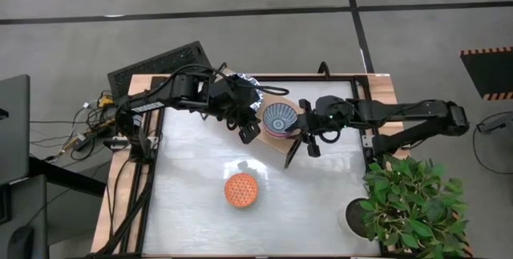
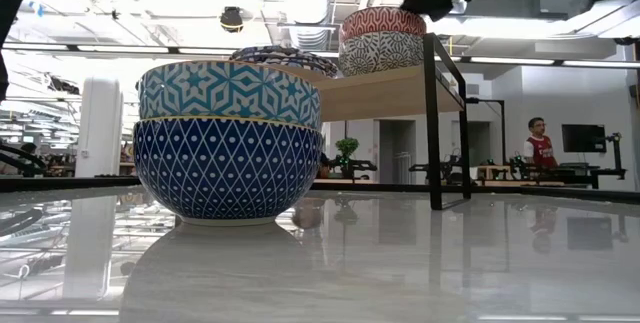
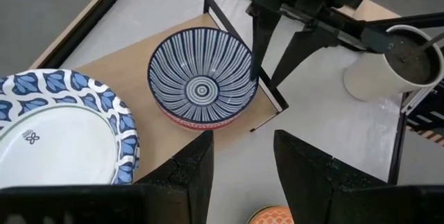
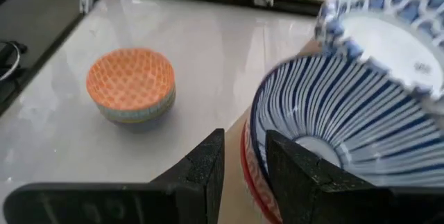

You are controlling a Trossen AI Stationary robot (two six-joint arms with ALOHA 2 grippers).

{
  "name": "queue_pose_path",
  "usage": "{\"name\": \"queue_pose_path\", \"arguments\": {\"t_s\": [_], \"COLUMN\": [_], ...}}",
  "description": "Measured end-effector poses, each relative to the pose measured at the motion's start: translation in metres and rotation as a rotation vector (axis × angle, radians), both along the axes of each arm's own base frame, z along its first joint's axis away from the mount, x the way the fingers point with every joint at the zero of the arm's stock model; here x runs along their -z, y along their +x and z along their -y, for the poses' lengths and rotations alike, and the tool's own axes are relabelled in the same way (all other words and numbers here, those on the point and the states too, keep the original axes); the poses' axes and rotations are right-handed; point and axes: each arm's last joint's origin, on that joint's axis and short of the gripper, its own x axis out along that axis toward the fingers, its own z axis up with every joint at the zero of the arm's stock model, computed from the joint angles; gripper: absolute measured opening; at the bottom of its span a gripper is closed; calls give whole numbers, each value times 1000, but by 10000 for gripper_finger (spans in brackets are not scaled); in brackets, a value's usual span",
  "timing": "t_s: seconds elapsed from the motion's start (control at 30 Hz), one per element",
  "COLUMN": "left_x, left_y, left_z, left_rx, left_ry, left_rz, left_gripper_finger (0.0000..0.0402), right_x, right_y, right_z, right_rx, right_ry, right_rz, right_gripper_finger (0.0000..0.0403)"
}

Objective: Place and stack bowls onto a shelf
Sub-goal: Stack the blue bowl on top of the red bowl on the shelf, then stack the orange bowl on top of the blue bowl on the shelf

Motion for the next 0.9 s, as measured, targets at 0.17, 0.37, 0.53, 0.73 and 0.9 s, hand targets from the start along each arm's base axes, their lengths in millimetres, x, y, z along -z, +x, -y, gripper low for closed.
{"name": "queue_pose_path", "arguments": {"t_s": [0.17, 0.37, 0.53, 0.73, 0.9], "left_x": [0, 0, 2, 32, 62], "left_y": [0, 0, -2, 6, 13], "left_z": [0, 0, 0, 17, 46], "left_rx": [1, 1, -2, -5, -11], "left_ry": [2, 2, -2, -42, -18], "left_rz": [-1, -1, -23, -151, -221], "left_gripper_finger": [134, 134, 134, 134, 129], "right_x": [2, -4, -17, -40, -59], "right_y": [3, -1, -2, -6, -16], "right_z": [0, 1, 3, 7, 12], "right_rx": [2, 25, 77, 117, 177], "right_ry": [-2, -17, -47, -53, -78], "right_rz": [-4, 34, 95, 164, 223], "right_gripper_finger": [129, 127, 124, 112, 100]}}
